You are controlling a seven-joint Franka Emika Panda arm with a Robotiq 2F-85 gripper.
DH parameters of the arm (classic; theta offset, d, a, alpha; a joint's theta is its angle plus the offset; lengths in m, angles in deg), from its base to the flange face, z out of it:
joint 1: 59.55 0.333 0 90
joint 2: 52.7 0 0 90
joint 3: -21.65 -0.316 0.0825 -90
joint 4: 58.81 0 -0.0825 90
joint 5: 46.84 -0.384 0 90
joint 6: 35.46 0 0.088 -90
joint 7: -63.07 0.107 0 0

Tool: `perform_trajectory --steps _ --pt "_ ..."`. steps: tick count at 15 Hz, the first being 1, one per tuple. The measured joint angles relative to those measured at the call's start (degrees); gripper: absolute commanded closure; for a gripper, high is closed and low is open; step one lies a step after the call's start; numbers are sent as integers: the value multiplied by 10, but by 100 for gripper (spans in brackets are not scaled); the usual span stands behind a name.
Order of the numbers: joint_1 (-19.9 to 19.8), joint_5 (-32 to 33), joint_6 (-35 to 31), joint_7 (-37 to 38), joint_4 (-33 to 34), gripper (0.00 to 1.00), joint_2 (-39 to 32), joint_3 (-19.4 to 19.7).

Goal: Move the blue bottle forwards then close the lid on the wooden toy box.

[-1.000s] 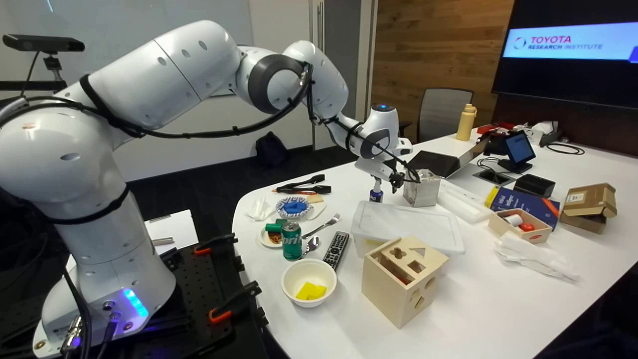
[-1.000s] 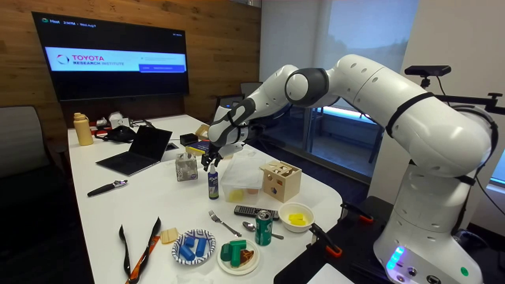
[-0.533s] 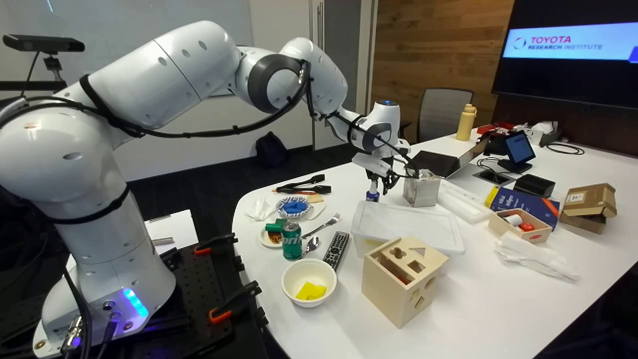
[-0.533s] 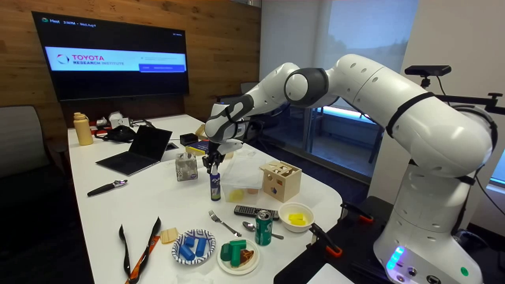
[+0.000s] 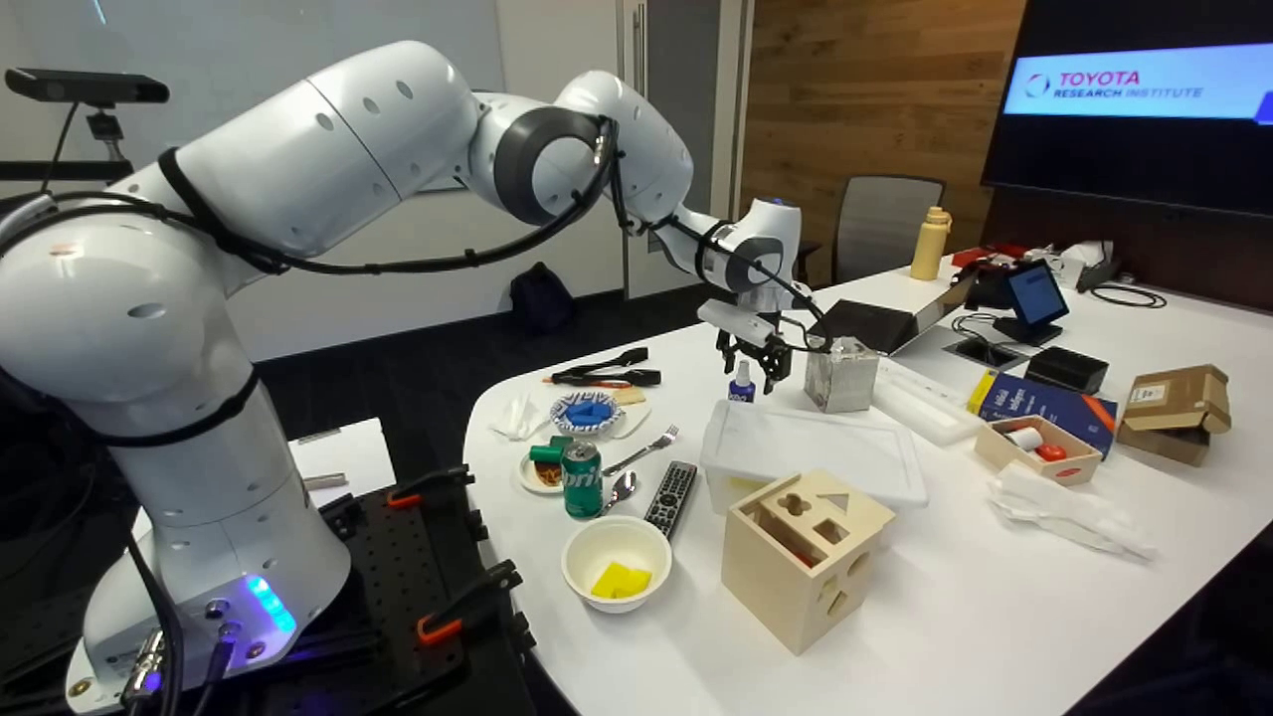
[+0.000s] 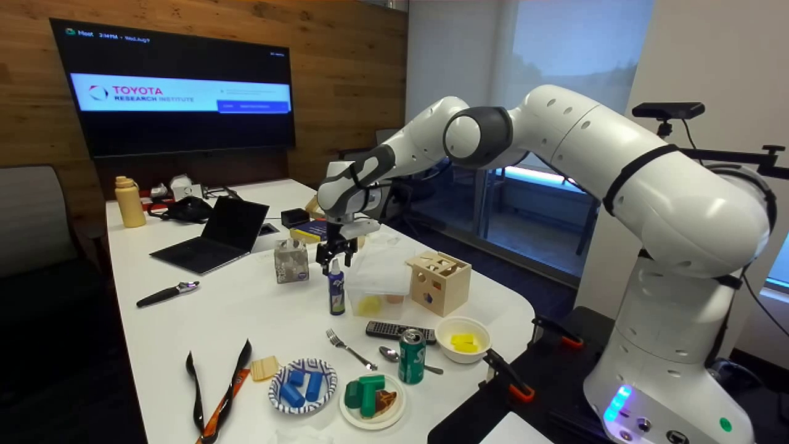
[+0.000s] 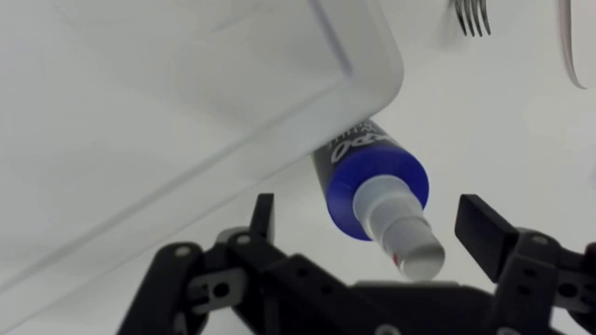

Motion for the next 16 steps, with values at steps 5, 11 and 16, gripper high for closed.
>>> perform_trajectory --steps 5,11,16 --pt "1 -2 12 6 8 67 -5 0" --pt "6 -2 11 6 19 80 -8 0" --pt "8 -3 12 6 20 80 -8 -3"
